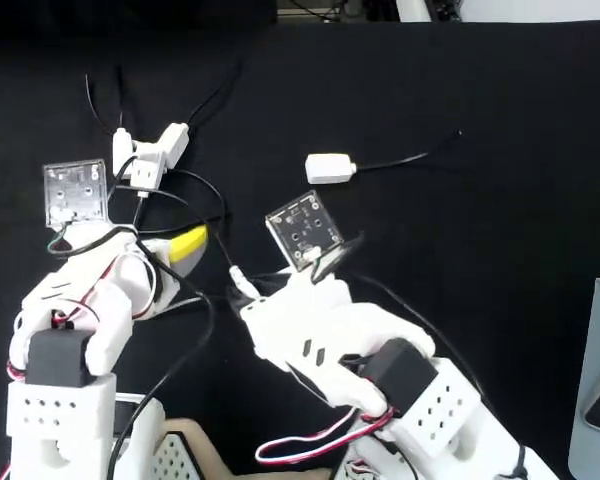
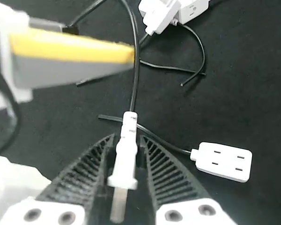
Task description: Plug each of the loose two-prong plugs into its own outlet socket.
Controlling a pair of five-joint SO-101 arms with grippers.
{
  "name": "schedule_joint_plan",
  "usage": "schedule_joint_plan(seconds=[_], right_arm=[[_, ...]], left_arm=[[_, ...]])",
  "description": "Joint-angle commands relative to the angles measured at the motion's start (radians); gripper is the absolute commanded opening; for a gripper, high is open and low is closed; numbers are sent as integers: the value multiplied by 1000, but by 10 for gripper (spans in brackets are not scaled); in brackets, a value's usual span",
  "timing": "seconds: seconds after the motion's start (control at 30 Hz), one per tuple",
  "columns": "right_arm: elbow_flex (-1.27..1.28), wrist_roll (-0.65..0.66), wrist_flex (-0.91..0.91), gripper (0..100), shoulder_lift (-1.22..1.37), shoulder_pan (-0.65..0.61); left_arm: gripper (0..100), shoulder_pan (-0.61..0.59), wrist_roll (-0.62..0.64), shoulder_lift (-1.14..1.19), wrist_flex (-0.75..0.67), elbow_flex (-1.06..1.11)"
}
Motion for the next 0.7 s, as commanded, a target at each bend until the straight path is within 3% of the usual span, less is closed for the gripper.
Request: schedule_joint_plan(seconds=[0.0, 0.27, 0.67], right_arm=[[13, 17, -34, 13, -5, -14], [64, 17, -86, 13, -5, -15], [44, -25, -181, 11, -15, 38]], left_arm=[[335, 5, 29, -9, -9, -77], [335, 156, 38, -9, -6, -84], [335, 18, -34, -94, 178, -177]])
